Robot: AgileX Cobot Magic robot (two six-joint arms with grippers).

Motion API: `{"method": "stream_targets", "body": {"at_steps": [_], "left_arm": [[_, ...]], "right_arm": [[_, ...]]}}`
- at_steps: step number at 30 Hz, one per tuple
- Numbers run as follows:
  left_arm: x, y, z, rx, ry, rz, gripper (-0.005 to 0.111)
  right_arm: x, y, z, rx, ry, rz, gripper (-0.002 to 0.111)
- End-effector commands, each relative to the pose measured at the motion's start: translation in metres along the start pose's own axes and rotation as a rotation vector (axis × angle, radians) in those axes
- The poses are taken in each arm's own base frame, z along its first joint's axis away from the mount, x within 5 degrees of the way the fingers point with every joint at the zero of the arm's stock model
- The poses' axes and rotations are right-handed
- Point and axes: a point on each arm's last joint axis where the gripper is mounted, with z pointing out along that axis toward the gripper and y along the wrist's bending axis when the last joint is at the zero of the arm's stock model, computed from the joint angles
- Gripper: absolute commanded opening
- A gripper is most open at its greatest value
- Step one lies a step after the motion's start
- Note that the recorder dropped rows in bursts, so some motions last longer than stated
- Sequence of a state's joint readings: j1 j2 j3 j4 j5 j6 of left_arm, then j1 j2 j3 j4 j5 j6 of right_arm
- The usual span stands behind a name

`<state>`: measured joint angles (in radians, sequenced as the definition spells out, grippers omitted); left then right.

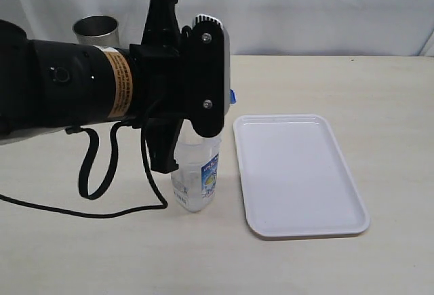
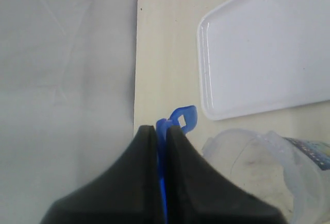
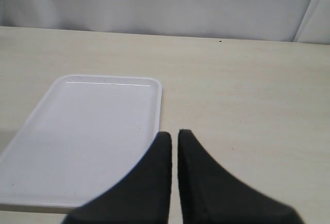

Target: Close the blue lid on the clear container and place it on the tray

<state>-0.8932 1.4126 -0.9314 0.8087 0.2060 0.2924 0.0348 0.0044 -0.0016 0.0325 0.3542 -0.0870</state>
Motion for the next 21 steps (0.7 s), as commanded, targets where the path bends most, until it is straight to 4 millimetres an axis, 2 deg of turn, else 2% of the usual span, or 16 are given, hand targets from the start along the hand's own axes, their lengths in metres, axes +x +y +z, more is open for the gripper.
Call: {"method": "stream_targets", "body": {"at_steps": [1, 5, 12, 21], "left_arm": [[-0.006, -0.002, -0.004, -0.002, -0.009, 0.043, 0.000], [-0.004, -0.004, -0.004, 0.019, 0.022, 0.002, 0.000], [-0.016, -0.012, -0.006, 0.045, 0.015, 0.039, 0.000], [-0.011, -0.015, -0.007, 0.069, 0.069, 0.013, 0.000]], "right_arm": [[-0.001, 0.000, 0.000, -0.002, -0.016, 0.000, 0.005], [-0.001, 0.000, 0.000, -0.002, -0.016, 0.000, 0.005], [-0.001, 0.000, 0.000, -0.002, -0.016, 0.000, 0.005], [-0.001, 0.000, 0.000, -0.002, -0.016, 0.000, 0.005]]}}
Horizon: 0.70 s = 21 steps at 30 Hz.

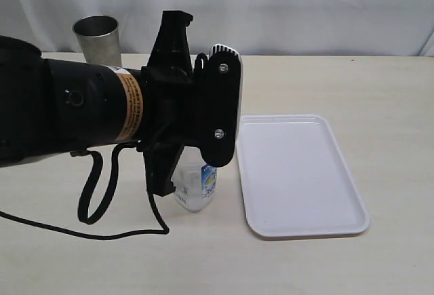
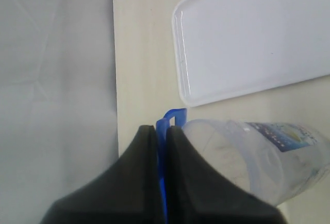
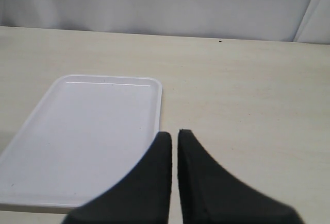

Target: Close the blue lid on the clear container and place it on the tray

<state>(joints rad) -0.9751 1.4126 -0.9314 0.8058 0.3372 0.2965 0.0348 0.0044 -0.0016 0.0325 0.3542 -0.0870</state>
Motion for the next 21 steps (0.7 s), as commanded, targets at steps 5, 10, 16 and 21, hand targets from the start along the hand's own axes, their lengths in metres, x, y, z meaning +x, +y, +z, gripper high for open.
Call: {"method": "stream_targets", "body": {"at_steps": [5, 10, 16, 21], "left_arm": [[-0.0001, -0.0013, -0.0028, 0.020, 0.003, -0.069, 0.000], [0.0004, -0.0028, -0.0028, 0.036, 0.010, -0.111, 0.000], [0.0000, -0.0042, -0.0029, 0.052, 0.007, -0.153, 0.000], [0.0006, -0.0062, -0.0030, 0.073, 0.017, -0.194, 0.000]], "right_arm": [[-0.0008, 0.0001, -0.0001, -0.002, -0.016, 0.000, 0.005], [-0.0008, 0.0001, -0.0001, -0.002, -0.016, 0.000, 0.005], [-0.0008, 0.0001, -0.0001, -0.002, -0.016, 0.000, 0.005], [-0.0008, 0.0001, -0.0001, -0.002, -0.016, 0.000, 0.005]]}}
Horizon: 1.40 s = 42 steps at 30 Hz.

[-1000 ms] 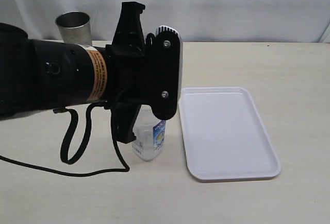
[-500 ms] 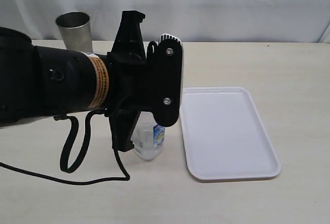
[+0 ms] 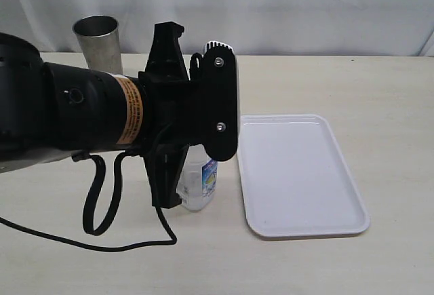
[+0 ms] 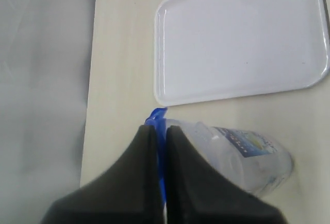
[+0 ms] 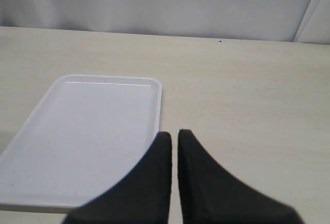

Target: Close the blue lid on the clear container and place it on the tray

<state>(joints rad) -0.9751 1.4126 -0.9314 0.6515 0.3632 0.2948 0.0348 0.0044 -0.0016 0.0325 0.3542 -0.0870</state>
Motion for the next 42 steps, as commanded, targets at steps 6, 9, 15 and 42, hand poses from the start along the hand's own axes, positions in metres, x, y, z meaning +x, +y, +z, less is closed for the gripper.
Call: {"method": "stream_targets", "body": {"at_steps": [6, 9, 15, 42], "left_arm": [[0.003, -0.003, -0.003, 0.036, 0.039, -0.073, 0.000], [0.003, -0.003, -0.003, 0.035, 0.034, -0.075, 0.000], [-0.001, -0.004, -0.002, 0.042, -0.007, -0.123, 0.000], [0.000, -0.013, 0.012, 0.093, 0.022, -0.149, 0.000]], "right_arm": [[-0.001, 0.000, 0.000, -0.002, -0.016, 0.000, 0.005], [-0.001, 0.000, 0.000, -0.002, -0.016, 0.000, 0.005], [-0.001, 0.000, 0.000, -0.002, -0.016, 0.000, 0.005], [-0.001, 0.000, 0.000, -0.002, -0.016, 0.000, 0.005]]}}
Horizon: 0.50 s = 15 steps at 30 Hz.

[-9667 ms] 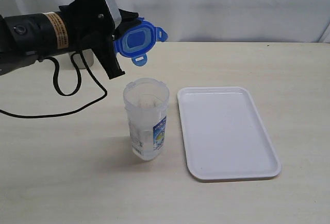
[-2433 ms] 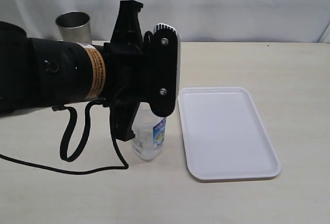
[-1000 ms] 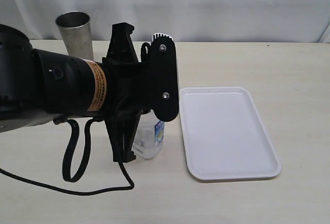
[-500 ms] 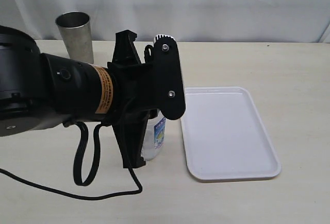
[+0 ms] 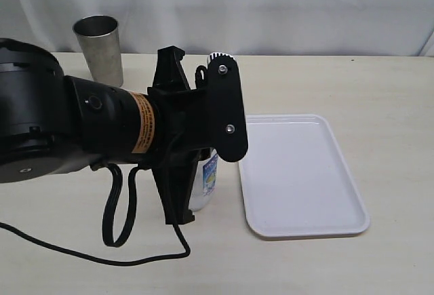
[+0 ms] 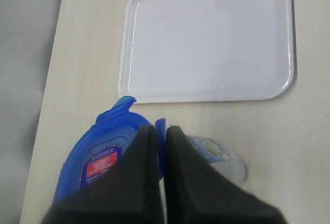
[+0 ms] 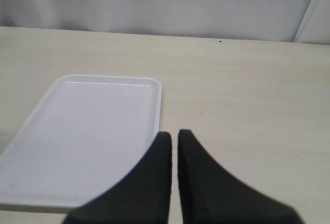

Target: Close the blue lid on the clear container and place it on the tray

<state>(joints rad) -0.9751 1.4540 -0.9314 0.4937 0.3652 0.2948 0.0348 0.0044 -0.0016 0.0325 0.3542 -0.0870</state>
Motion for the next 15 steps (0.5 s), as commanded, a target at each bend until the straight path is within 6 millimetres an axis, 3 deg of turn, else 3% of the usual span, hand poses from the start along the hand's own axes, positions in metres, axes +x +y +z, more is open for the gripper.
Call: {"method": "stream_targets", "body": {"at_steps": [1, 15], "left_arm": [[0.0003, -0.0013, 0.0005, 0.008, 0.010, -0.009, 0.000], [0.0002, -0.0007, -0.0002, 0.003, 0.009, -0.005, 0.000]], "right_arm": [[-0.0008, 0.0001, -0.0001, -0.002, -0.016, 0.000, 0.005], [-0.0008, 0.0001, -0.0001, -0.002, -0.016, 0.000, 0.005]]}}
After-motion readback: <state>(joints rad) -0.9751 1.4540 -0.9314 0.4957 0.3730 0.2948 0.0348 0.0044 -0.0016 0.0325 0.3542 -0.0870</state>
